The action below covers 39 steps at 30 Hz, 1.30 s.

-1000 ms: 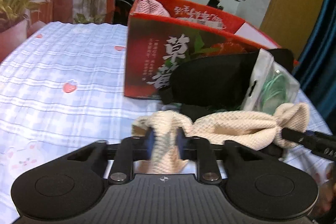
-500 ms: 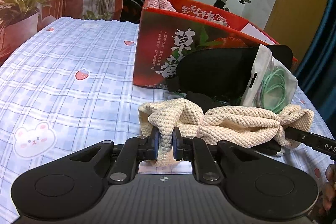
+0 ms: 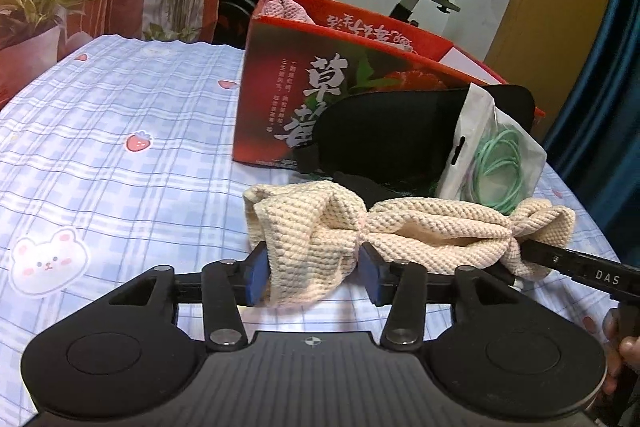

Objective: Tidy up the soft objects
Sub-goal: 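Lift the cream towel with both grippers and carry it over the box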

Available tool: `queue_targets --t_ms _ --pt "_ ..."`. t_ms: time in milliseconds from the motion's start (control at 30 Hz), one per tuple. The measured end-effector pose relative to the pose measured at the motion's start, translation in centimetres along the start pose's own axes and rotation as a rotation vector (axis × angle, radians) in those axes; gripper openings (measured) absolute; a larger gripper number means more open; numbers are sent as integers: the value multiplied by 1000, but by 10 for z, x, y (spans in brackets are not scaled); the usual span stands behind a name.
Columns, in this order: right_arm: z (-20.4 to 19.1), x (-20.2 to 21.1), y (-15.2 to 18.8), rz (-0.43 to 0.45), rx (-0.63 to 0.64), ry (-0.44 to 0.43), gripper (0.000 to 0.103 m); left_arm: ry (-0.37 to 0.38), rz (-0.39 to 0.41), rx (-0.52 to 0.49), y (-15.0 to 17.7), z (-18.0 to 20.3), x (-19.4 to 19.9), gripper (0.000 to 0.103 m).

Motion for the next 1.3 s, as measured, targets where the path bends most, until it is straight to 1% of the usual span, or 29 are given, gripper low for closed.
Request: queue_targets --t_ms 100,200,233,267,300,333,367,467,567,667,833,1067,1200,1300 --pt "1 0 0 1 0 -1 24 -11 6 -1 -2 -1 -1 51" --pt "2 0 0 4 3 -1 24 -33 22 12 -8 -7 -2 54" --pt "2 0 -1 6 3 -1 24 -36 24 20 -9 -10 -4 54" --pt "2 0 0 7 4 -1 24 -33 26 32 -11 -12 -6 51" --pt "2 0 0 7 4 -1 24 -25 25 45 -12 -14 -7 43" --pt "2 -1 0 8 4 -1 24 -26 18 45 -11 -13 -8 13" --pt "2 -1 0 9 6 -1 24 -40 6 30 -10 -12 -10 9" --pt "0 0 -1 16 13 -1 23 -60 32 -12 -8 -8 -6 9" --pt "-2 1 -3 24 25 -1 19 -66 49 -9 -7 -8 0 9" --pt "-5 4 -6 38 40 1 18 -83 60 -28 -5 -6 6 9" --pt "-10 15 -13 76 75 12 18 -71 97 -49 -4 0 19 9" --pt "-8 22 -15 94 54 9 18 -54 133 -46 -10 3 30 9" --pt "-10 28 -21 120 60 6 18 -48 157 -45 -23 5 37 9" --pt "-14 36 -34 151 77 -4 18 -38 186 -51 -43 10 46 9"
Point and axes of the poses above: each gripper's, at about its wrist camera, not at the fingertips, and x roughly against the way its jaws point, z to its right, y to its underside, the point moved 10 cm from there along -x, roughly the way its jaws point, and after that the axes turned 8 degrees about x, right-handed, at the moved point
